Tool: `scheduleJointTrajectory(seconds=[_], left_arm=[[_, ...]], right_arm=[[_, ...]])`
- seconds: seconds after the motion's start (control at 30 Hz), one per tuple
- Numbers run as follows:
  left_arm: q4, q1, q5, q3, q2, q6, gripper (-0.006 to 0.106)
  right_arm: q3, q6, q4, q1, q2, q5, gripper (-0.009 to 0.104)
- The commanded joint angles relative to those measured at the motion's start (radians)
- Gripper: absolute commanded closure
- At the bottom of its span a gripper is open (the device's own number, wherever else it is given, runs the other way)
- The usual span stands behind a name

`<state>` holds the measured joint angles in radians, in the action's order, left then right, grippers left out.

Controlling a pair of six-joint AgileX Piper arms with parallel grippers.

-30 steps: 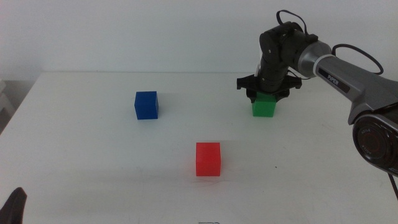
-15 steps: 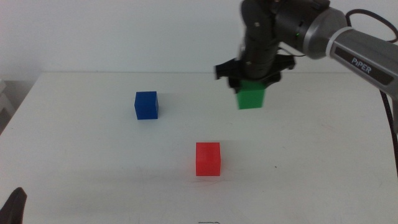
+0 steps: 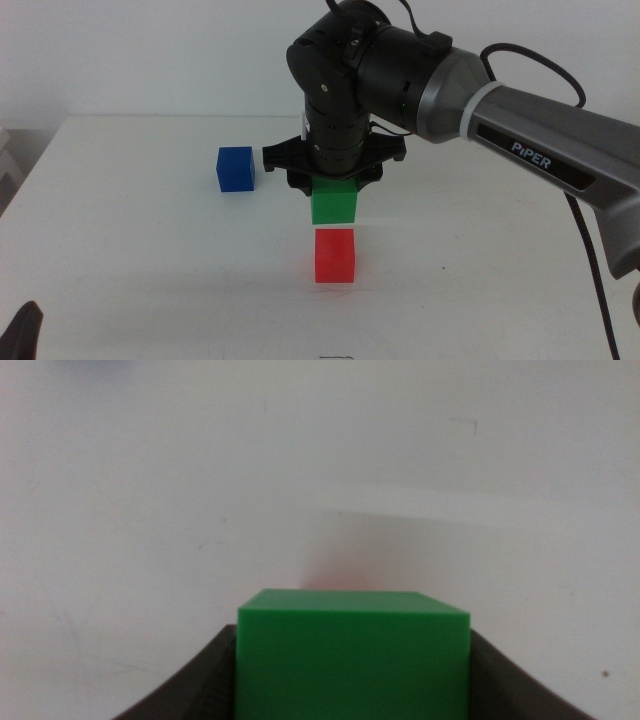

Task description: Stack red cubes first, then green, then blue cubes in a specific spot.

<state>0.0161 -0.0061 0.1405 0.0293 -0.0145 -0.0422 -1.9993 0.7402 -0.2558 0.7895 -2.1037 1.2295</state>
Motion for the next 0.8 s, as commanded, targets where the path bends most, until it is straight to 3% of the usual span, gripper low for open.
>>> scheduleJointTrajectory(seconds=[0.0,0.77], left_arm=[[-0.011,-0.002,-0.076,-0.003,-0.019,-0.004,0.013],[-0.011,-0.002,-0.076,-0.003,-0.019,-0.004,0.013]], right_arm=[[-0.024,0.032,-0.034,0.007,0.056,0.000,0.096],[-0.024,0.050,-0.042,0.002,-0.030,0.070,0.096]])
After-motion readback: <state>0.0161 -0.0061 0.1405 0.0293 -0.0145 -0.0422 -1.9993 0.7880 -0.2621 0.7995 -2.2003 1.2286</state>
